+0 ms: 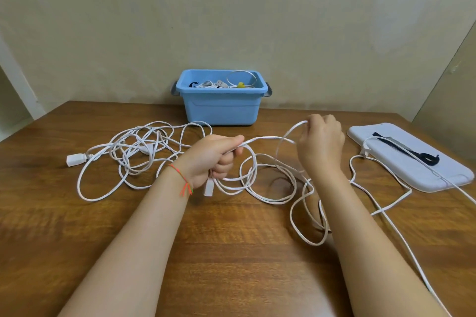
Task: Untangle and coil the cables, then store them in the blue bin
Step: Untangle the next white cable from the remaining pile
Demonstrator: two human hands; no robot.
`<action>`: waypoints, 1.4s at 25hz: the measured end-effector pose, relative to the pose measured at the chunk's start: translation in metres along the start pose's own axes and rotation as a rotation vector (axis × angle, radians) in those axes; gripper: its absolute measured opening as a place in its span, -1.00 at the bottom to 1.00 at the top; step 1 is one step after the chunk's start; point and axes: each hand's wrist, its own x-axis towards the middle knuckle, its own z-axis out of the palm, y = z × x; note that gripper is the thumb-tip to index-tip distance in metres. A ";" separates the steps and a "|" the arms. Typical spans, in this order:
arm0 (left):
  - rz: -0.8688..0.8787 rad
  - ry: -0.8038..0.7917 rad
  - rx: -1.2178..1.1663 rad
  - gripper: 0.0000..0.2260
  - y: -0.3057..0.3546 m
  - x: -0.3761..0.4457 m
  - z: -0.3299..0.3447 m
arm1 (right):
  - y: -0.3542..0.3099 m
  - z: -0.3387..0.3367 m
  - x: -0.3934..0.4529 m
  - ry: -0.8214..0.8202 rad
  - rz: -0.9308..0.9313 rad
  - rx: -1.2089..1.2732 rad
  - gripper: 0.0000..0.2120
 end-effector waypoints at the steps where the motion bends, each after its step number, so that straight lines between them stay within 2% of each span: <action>1: -0.023 0.006 -0.054 -0.71 -0.001 0.002 -0.002 | -0.003 0.001 -0.003 -0.016 -0.043 -0.030 -0.74; 3: -0.086 0.022 -0.149 -0.70 -0.003 0.005 -0.006 | -0.003 -0.001 -0.003 -0.042 -0.127 -0.065 -0.78; 5: -0.133 0.097 -0.261 -0.67 -0.004 0.007 -0.015 | 0.007 -0.004 0.007 -0.066 -0.010 0.101 -0.85; 6: -0.145 0.162 -0.335 -0.66 -0.004 0.009 -0.021 | 0.017 -0.005 0.015 -0.074 0.133 0.317 -0.83; 9: -0.162 0.394 -0.599 -0.63 -0.012 0.014 -0.039 | 0.042 -0.006 0.030 -0.071 0.739 1.231 -0.78; 10: -0.174 0.467 -0.681 -0.63 -0.015 0.016 -0.042 | 0.047 -0.004 0.031 -0.075 0.885 1.479 -0.74; 11: -0.183 0.529 -0.754 -0.63 -0.018 0.017 -0.043 | 0.049 -0.002 0.031 -0.071 0.975 1.624 -0.71; 12: -0.183 0.584 -0.809 -0.66 -0.021 0.020 -0.043 | 0.050 0.001 0.031 -0.052 1.014 1.666 -0.68; 13: -0.170 0.624 -0.830 -0.72 -0.019 0.019 -0.039 | 0.049 0.002 0.030 -0.032 0.988 1.595 -0.67; 14: -0.150 0.656 -0.829 -0.81 -0.018 0.019 -0.036 | 0.045 0.002 0.029 -0.019 0.908 1.430 -0.66; 15: -0.130 0.681 -0.813 -0.81 -0.016 0.017 -0.033 | 0.040 0.001 0.026 -0.002 0.776 1.220 -0.66; 17: -0.087 0.716 -0.757 -0.59 -0.018 0.018 -0.033 | 0.030 -0.002 0.020 0.063 0.464 0.921 -0.68; 19: -0.029 0.762 -0.692 -0.49 -0.021 0.018 -0.037 | 0.028 0.000 0.015 0.075 0.203 0.699 -0.70; 21: -0.050 0.776 -0.604 -0.57 -0.021 0.018 -0.045 | 0.037 0.006 0.015 -0.023 0.129 0.427 -0.66; 22: -0.063 0.732 -0.537 -0.72 -0.019 0.018 -0.048 | 0.042 0.007 0.017 -0.071 0.150 0.311 -0.63; 23: -0.065 0.640 -0.477 -0.78 -0.016 0.016 -0.046 | 0.044 0.007 0.018 -0.085 0.153 0.227 -0.65; 24: -0.063 0.527 -0.413 -0.72 -0.015 0.015 -0.043 | 0.043 0.007 0.018 -0.075 0.118 0.208 -0.70; 26: -0.064 0.296 -0.309 -0.65 -0.011 0.013 -0.028 | 0.021 0.005 0.009 -0.116 -0.020 0.336 -0.78; 28: -0.070 0.130 -0.258 -0.62 -0.008 0.011 -0.012 | -0.010 0.004 -0.009 -0.318 -0.156 0.559 -0.83; 30: -0.067 0.053 -0.285 -0.61 -0.003 0.007 -0.005 | -0.031 0.007 -0.026 -0.524 -0.251 0.652 -0.86; 32: -0.065 0.018 -0.382 -0.61 -0.001 0.006 -0.008 | -0.036 0.009 -0.031 -0.598 -0.275 0.661 -0.89; 35: -0.053 -0.025 -0.574 -0.62 0.000 0.004 -0.010 | -0.032 0.005 -0.028 -0.661 -0.178 0.827 -0.83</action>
